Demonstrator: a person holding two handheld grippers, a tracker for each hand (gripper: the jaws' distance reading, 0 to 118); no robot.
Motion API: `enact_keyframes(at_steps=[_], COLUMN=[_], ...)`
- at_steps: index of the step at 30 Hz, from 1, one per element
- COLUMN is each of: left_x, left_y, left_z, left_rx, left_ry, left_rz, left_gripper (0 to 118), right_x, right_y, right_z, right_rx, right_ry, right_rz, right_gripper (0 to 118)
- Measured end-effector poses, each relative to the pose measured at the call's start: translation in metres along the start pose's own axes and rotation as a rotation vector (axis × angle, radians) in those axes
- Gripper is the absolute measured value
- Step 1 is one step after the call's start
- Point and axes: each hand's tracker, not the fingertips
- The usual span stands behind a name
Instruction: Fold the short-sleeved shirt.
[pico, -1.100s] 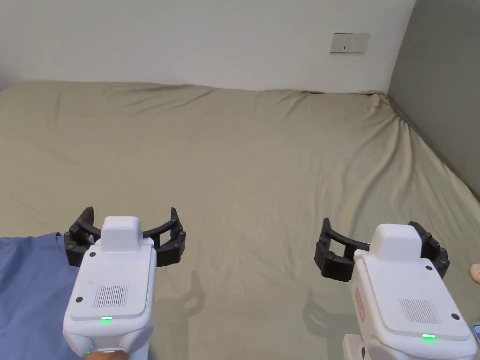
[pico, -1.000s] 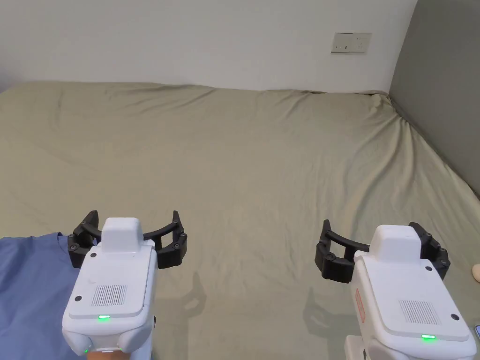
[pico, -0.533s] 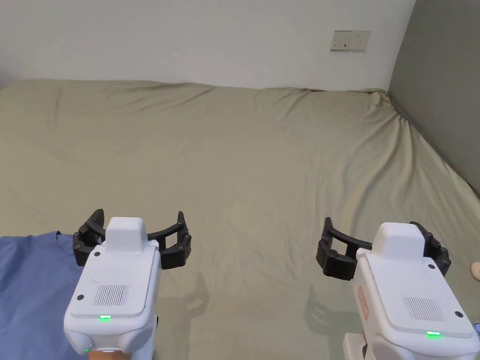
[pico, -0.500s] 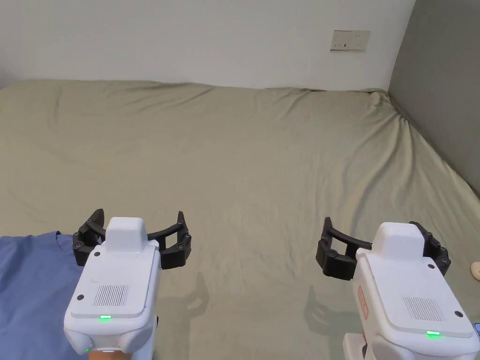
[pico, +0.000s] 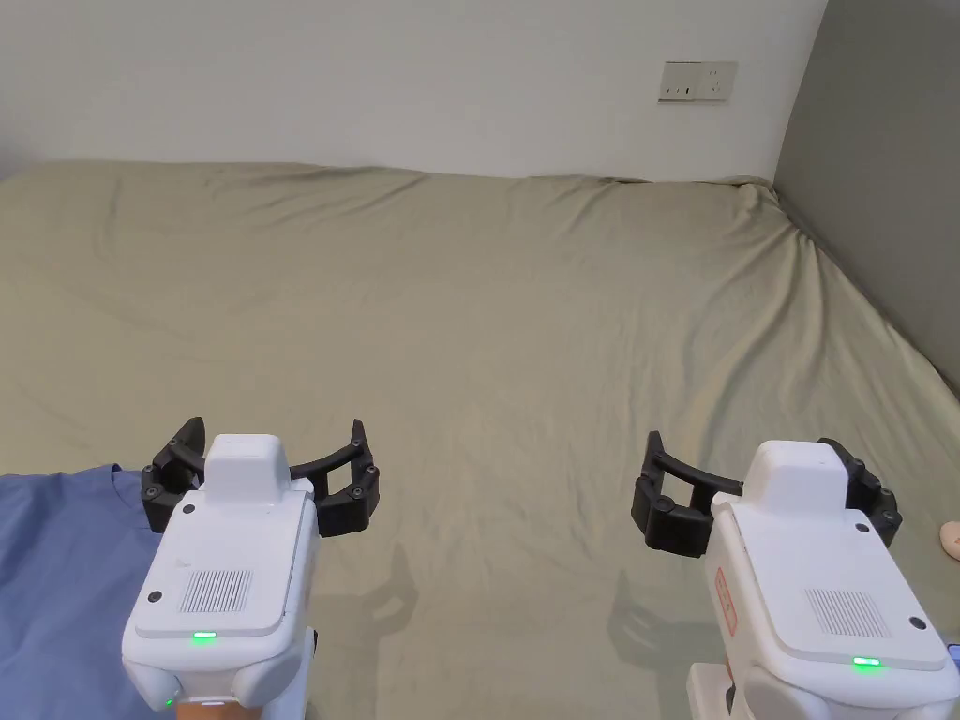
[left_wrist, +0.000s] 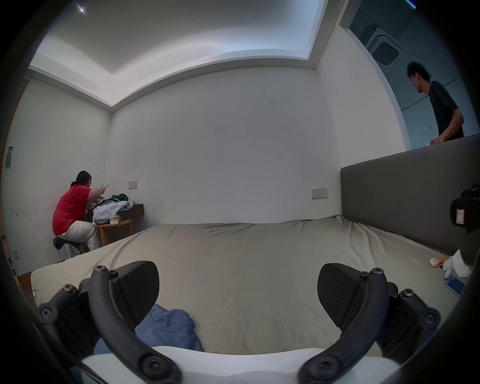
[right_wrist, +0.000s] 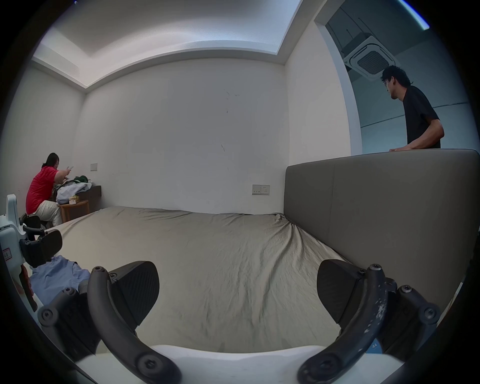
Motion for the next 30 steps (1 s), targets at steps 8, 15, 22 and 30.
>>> enact_keyframes(at_steps=[8,15,22,30], left_x=[-0.0011,-0.0007,-0.0016,-0.0095], left_y=[0.0019,0.003,0.0035,0.0026], left_z=[0.0014,0.0017,0.004,0.0072], left_rx=[0.003,0.005,0.005,-0.046], left_ry=[-0.006,-0.011,-0.017,-0.058], left_rz=[0.01,0.01,0.023,0.093], left_gripper=[118,118,100,0], right_x=[-0.0002,-0.0001,-0.0001,-0.0008], right_y=[0.0018,0.0022,0.0034,0.006], right_z=[0.0012,0.0013,0.0029,0.0084], right_rx=[0.002,0.004,0.002,-0.011], right_ry=[-0.001,-0.001,-0.002,0.008], right_rz=[0.008,0.013,0.024,0.025], right_gripper=[118,118,90,1])
